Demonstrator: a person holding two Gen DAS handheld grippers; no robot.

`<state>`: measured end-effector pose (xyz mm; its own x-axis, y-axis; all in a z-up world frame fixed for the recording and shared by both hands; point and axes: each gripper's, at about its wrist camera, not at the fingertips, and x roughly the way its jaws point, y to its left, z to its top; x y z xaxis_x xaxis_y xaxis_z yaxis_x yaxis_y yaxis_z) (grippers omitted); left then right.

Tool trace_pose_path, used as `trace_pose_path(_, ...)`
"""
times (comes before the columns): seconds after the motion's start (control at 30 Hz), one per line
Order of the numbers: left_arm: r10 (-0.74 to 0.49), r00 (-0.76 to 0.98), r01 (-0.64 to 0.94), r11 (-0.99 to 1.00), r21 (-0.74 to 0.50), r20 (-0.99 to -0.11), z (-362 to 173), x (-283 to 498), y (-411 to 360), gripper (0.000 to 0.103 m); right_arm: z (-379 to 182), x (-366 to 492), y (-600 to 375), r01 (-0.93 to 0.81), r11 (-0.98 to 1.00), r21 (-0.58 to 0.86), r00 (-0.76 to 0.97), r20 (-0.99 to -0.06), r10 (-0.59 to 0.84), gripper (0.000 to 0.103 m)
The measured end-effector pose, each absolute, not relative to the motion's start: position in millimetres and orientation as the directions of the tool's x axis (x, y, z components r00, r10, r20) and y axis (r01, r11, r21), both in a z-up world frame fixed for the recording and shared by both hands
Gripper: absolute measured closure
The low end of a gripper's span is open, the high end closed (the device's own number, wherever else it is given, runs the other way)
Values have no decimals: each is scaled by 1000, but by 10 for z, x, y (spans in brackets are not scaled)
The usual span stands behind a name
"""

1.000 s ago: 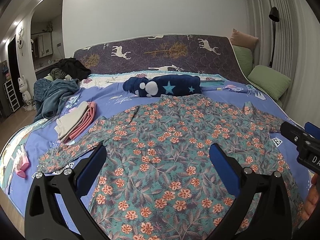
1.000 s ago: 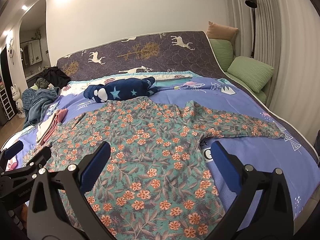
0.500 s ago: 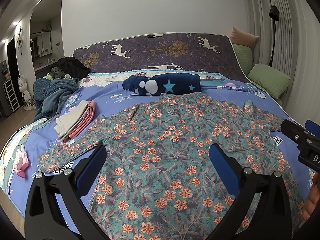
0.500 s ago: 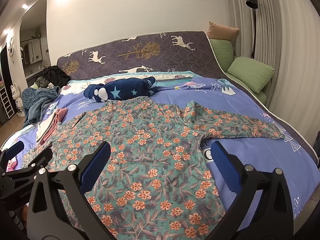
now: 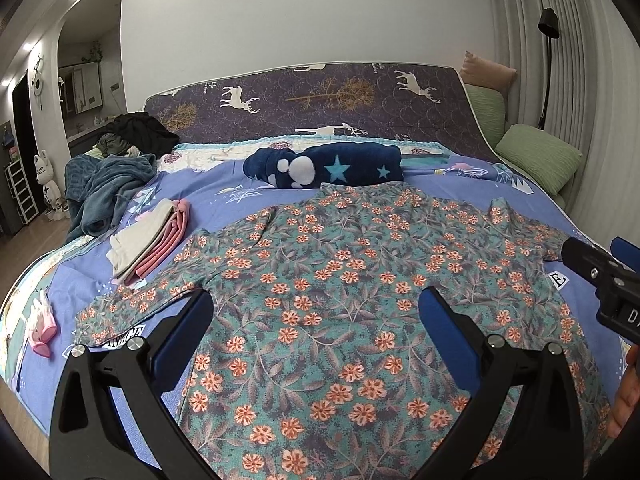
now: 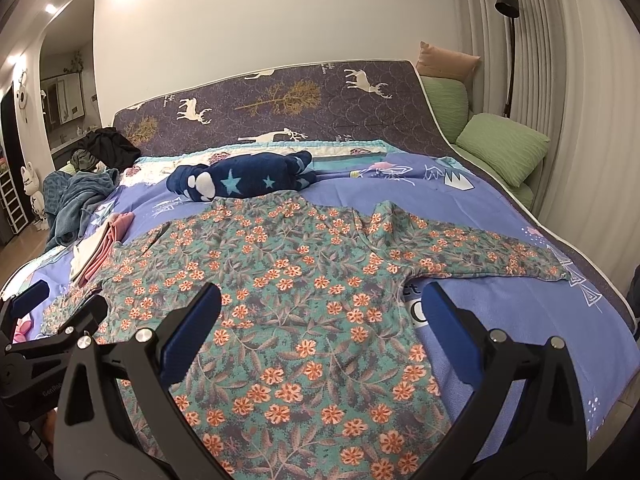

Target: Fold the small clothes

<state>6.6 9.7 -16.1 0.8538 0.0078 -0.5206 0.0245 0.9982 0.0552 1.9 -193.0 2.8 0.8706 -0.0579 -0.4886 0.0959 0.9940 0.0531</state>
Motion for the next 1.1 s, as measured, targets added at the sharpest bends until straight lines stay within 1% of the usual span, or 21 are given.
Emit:
trace_pose_path(0.03,10,860,24,998,59,-511,-153,61,91,1,29,33,-1927,96,994,52,870,-490,-58,2)
trace_pose_path(0.17,13,854,23,998,62,-521,-174,94,117,1,30,68,-1916,95,994,47,869,-491,-60,2)
trace_pose_path(0.27,18,829,24,997,67,-559,-190,125,135,1,23,86,-1896,93,995,42,866,-496,-60,2)
trace_pose_path(0.5,31,810,15,997,74,-585,-230,164,215,1,18,135,-1808,85,996,24,862,-503,-62,2)
trace_pose_path(0.8,-14,796,-12,999,-38,-605,-367,271,511,1,-25,266,-1600,68,997,-21,849,-523,-69,2)
trace_pose_path(1.1,24,783,-106,990,-96,-621,-517,410,1089,1,-59,506,-1181,28,992,-120,842,-532,-88,2)
